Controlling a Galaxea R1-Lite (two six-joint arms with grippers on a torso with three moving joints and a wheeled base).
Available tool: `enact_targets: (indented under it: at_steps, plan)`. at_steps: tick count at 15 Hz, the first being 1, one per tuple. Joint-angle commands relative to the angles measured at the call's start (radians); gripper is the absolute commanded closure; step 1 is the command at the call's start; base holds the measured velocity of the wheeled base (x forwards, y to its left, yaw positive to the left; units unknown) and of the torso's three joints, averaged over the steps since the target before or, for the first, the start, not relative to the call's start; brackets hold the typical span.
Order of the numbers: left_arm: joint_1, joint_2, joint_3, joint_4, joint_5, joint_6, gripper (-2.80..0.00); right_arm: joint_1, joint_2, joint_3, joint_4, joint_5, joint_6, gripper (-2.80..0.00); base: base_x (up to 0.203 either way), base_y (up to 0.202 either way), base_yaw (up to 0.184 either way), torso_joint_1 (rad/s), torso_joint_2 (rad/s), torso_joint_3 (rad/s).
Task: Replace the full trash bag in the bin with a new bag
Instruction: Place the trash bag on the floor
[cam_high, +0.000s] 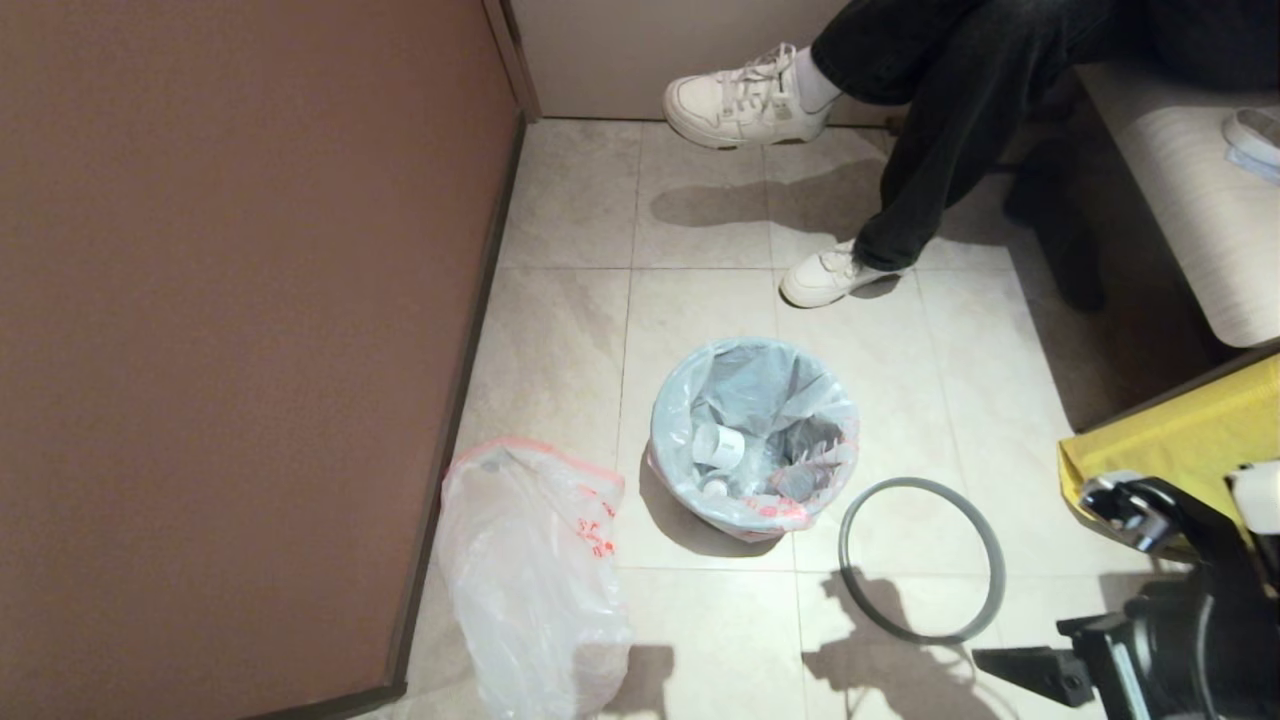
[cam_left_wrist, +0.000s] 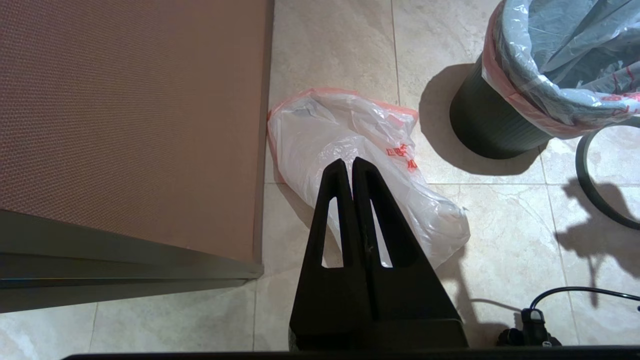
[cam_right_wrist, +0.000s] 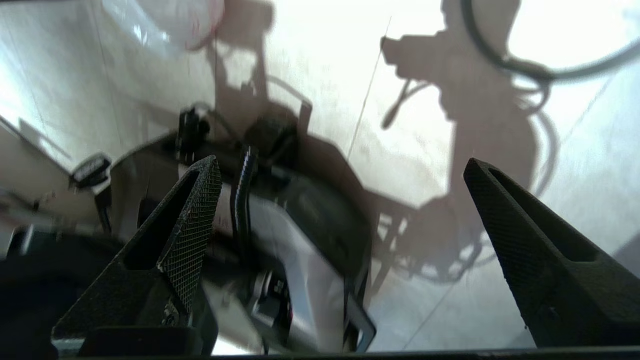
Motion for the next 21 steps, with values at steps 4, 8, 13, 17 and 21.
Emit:
enact_targets:
  at_steps: [4, 8, 13, 17, 21]
  plan:
    - [0.000, 0.001, 0.000, 0.000, -0.001, 0.000, 0.00, -0.001, 0.449, -0.415, -0.057, -0.013, -0.014, -2.80, 0.000, 0.000, 0.000, 0.000, 0.00, 0.000]
    - [0.000, 0.001, 0.000, 0.000, -0.001, 0.000, 0.00, 0.005, 0.675, -0.710, 0.044, -0.097, -0.062, -2.80, 0.000, 0.000, 0.000, 0.000, 0.00, 0.000]
    - [0.000, 0.001, 0.000, 0.000, -0.001, 0.000, 0.00, 0.012, 0.806, -0.895, 0.092, -0.258, -0.086, -2.80, 0.000, 0.000, 0.000, 0.000, 0.00, 0.000]
    - [0.000, 0.001, 0.000, 0.000, 0.000, 0.000, 0.00, -0.030, 0.806, -0.905, 0.018, -0.284, -0.166, -2.80, 0.000, 0.000, 0.000, 0.000, 0.00, 0.000]
    - [0.000, 0.001, 0.000, 0.000, -0.001, 0.000, 0.00, -0.051, 0.843, -0.917, -0.042, -0.305, -0.209, -2.80, 0.000, 0.000, 0.000, 0.000, 0.00, 0.000]
